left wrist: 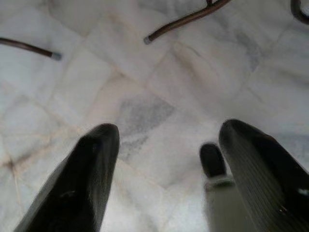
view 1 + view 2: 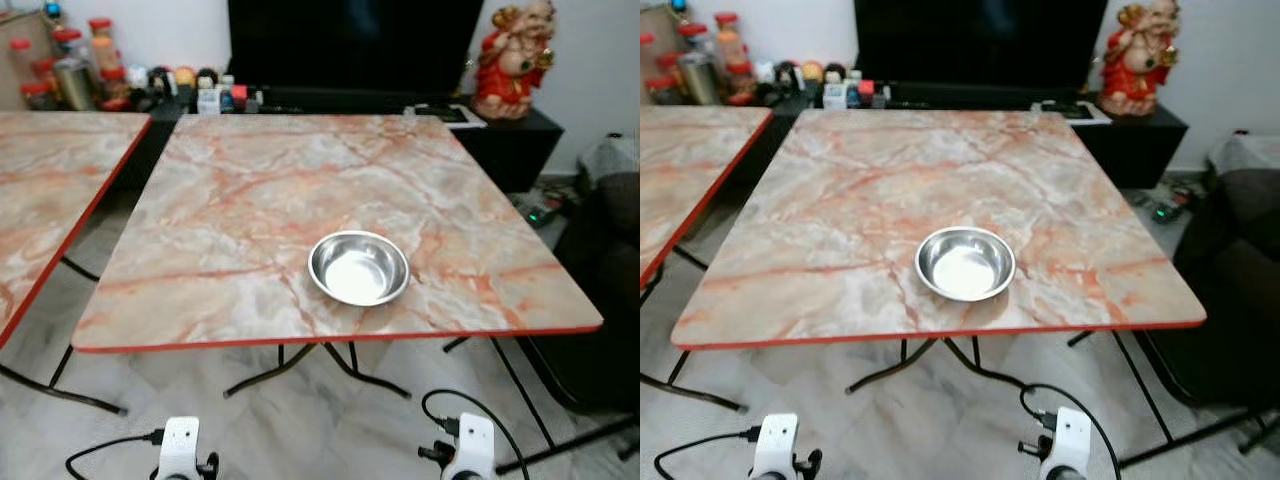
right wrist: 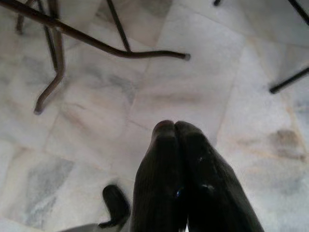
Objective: Setting the table
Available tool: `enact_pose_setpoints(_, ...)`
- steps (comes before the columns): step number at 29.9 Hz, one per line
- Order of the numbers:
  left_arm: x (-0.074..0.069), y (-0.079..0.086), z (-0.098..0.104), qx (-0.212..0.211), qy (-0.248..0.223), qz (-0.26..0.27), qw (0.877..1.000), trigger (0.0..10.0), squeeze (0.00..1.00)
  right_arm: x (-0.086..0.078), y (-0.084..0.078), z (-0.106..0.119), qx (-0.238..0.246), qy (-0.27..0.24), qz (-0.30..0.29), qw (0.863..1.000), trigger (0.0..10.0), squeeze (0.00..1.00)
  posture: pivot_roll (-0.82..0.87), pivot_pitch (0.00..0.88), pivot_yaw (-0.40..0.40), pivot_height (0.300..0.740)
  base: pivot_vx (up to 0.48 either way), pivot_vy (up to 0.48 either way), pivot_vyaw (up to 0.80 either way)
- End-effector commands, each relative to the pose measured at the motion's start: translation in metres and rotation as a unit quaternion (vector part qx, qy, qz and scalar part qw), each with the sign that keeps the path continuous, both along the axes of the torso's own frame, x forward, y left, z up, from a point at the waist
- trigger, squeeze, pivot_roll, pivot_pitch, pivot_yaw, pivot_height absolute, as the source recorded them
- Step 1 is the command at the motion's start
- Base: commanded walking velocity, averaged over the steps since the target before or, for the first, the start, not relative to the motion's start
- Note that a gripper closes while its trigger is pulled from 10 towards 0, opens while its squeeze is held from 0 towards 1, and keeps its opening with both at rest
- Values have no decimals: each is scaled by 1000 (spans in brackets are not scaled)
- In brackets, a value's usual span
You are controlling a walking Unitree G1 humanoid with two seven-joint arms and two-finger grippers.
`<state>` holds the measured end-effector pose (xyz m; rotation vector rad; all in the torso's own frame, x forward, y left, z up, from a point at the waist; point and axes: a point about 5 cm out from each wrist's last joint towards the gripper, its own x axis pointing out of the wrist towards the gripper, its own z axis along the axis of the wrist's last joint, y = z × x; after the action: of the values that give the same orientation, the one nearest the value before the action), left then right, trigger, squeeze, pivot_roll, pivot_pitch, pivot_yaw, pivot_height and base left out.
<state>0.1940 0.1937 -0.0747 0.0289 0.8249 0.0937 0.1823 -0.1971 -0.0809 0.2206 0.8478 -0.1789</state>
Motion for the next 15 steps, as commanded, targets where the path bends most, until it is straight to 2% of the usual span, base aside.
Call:
enact_pose_setpoints(1,-9,9,-3,6,17,16,1000,10000,0,3,6,1,8,-4,0,1000,10000,0,-31,0,-16,740,0,405,0)
enact_pose_setpoints(15,-11,12,-4,7,19,32,999,10000,0,8,10,2,4,-7,14,1000,10000,0,-16,0,-13,740,0,405,0)
